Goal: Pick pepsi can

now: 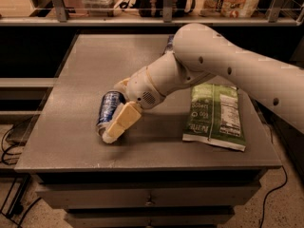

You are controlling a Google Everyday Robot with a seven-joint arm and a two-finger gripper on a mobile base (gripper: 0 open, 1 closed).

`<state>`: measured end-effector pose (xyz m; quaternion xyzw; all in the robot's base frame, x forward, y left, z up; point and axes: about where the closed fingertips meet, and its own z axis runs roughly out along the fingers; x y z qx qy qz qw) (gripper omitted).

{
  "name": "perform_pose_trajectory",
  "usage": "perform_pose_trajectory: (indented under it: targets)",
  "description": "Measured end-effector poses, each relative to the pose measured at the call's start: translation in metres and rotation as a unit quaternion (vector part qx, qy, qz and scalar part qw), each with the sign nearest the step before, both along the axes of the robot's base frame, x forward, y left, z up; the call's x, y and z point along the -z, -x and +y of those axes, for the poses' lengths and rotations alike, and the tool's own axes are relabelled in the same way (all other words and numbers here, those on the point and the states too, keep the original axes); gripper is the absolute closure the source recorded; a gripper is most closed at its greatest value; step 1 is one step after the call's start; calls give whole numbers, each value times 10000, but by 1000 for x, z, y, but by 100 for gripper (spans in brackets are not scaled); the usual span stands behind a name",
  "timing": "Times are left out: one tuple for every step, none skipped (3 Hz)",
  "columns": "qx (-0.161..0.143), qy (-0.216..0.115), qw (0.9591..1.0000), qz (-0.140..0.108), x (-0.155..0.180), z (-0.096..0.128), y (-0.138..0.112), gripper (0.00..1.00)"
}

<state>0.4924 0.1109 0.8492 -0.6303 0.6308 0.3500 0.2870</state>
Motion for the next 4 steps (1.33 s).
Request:
perform_pose_trajectory:
  targets:
    - [43, -64, 10000, 12, 3, 7, 0, 18]
    - [178, -67, 9998, -30, 1, 6, -2, 42]
    - [252, -120, 9991, -306, -25, -5, -7, 64]
    - [395, -316, 9954, -819, -81, -32, -26, 88]
